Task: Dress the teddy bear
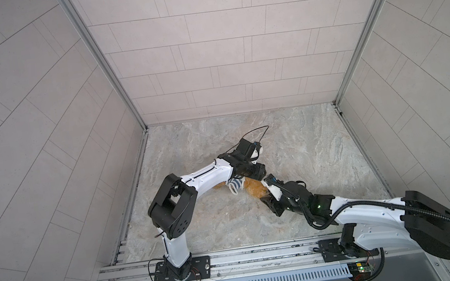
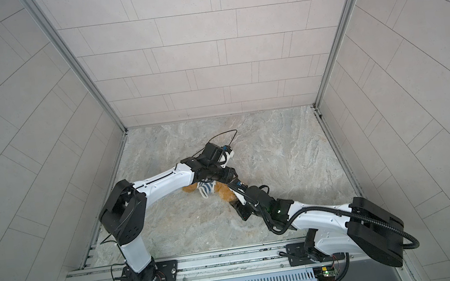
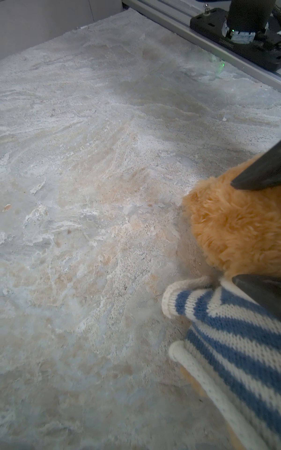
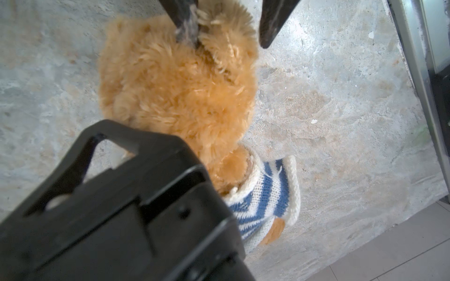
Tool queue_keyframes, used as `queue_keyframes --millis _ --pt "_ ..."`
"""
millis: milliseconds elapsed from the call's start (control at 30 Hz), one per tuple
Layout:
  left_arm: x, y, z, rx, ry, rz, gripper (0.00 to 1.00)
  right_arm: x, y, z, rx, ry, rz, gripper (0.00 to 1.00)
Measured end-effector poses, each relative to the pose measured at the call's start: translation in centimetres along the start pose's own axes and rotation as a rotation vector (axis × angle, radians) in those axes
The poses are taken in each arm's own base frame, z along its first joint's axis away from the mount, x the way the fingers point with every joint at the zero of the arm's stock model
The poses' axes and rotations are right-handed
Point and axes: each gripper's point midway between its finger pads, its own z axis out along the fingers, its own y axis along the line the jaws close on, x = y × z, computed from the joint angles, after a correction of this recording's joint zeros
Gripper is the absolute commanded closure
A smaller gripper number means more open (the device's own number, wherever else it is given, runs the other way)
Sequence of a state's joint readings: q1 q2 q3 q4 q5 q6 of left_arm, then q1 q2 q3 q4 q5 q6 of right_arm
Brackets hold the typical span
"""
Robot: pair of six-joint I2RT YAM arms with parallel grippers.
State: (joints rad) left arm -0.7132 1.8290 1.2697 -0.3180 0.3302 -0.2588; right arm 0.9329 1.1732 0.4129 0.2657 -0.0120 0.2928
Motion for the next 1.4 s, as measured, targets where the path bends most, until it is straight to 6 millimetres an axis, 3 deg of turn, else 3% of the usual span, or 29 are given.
queue_keyframes --millis 233,467,733,867,933,1033,1200,1300,1400 --pt "-0.2 -0.1 -0.1 0.007 -0.008 -0.015 0.4 -0.1 -0.5 0.1 0.038 0.016 -0.035 1.0" --pt "-1.2 -0.4 -2.9 0.019 -0.069 -0.028 0.36 -1.4 0.1 -1.3 0.023 -0.004 -0.075 1.0" --pt "-3.1 -0.6 -10.8 0.036 -0.243 -0.044 0.3 -5.6 2.6 -5.4 -0.096 -0.099 -0.104 1.0" --pt "-2.1 -0.9 -14.9 0.036 -0.327 -0.033 0.29 -7.4 3.8 -7.6 -0.165 -0.146 -0.115 1.0" --pt "-0.8 -0.2 -15.9 0.025 -0.343 -0.046 0.3 -7.8 4.2 -8.5 -0.195 -0.158 -0.116 1.0" --pt "1.5 2.2 -16.1 -0.021 -0.335 -0.096 0.3 -7.8 4.5 -8.8 -0.227 -0.148 -0.115 1.0" --pt "5.2 5.4 -14.2 -0.093 -0.259 -0.178 0.31 -6.5 3.5 -8.2 -0.231 -0.08 -0.09 1.0" --pt "5.7 5.9 -13.6 -0.102 -0.243 -0.2 0.31 -6.1 3.2 -8.1 -0.234 -0.06 -0.081 1.0" --pt "5.0 6.8 -13.1 -0.11 -0.261 -0.229 0.31 -5.9 3.0 -8.1 -0.239 -0.048 -0.072 1.0"
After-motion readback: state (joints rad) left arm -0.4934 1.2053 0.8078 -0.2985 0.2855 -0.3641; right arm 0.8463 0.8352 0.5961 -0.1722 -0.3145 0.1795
